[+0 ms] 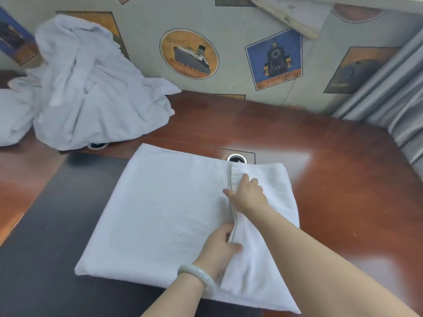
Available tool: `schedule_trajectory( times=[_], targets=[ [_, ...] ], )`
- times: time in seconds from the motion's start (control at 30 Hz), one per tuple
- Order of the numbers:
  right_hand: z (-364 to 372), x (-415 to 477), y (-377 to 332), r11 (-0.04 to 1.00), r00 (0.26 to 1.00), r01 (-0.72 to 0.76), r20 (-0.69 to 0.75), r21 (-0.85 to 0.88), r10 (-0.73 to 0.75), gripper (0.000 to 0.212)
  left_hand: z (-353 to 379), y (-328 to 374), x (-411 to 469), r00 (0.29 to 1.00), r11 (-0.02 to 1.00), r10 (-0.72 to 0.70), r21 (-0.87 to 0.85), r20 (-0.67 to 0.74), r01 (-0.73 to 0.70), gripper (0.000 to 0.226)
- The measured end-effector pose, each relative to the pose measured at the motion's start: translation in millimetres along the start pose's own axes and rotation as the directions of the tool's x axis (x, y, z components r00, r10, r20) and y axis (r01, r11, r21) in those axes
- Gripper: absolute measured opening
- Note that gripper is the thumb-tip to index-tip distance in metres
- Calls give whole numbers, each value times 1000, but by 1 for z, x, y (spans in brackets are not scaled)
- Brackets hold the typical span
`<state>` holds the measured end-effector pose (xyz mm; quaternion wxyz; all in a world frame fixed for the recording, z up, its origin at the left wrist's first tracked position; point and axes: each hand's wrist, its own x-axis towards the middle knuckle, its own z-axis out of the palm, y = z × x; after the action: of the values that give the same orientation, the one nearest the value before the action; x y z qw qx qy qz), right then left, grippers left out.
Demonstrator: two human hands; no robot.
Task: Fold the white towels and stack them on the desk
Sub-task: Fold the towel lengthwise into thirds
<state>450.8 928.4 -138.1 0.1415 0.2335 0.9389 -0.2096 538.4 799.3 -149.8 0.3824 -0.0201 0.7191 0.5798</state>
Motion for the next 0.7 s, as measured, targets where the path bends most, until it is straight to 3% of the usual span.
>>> schedule_trajectory(
  times=[0.1,0.17,0.27,0.37,0.43,0.53,0.7],
  targets=[
    [1,11,-2,996,999,-30,-27,-89,27,39,-5,6,0,998,998,31,50,54,-34,44],
    [-10,14,2,999,994,-47,-102,-12,45,31,-9,8,0,997,998,43,44,64,-46,47],
    [-19,7,3,988,945,16,-326,154,36,33,-14,10,-1,997,998,62,23,54,-64,54],
    [-2,-3,3,977,989,46,-147,207,-15,54,-23,2,-5,1000,994,17,111,19,-19,51],
    [10,-6,12,989,989,52,-141,141,-32,58,-28,-4,-6,1000,993,-10,121,-27,13,46],
    [11,-10,37,992,933,70,-344,-104,-102,54,-28,-10,-7,999,984,-19,174,-44,26,46],
    [19,-5,94,971,986,46,-147,-236,-82,61,-25,-14,-5,1000,952,17,305,-20,-10,45]
  ],
)
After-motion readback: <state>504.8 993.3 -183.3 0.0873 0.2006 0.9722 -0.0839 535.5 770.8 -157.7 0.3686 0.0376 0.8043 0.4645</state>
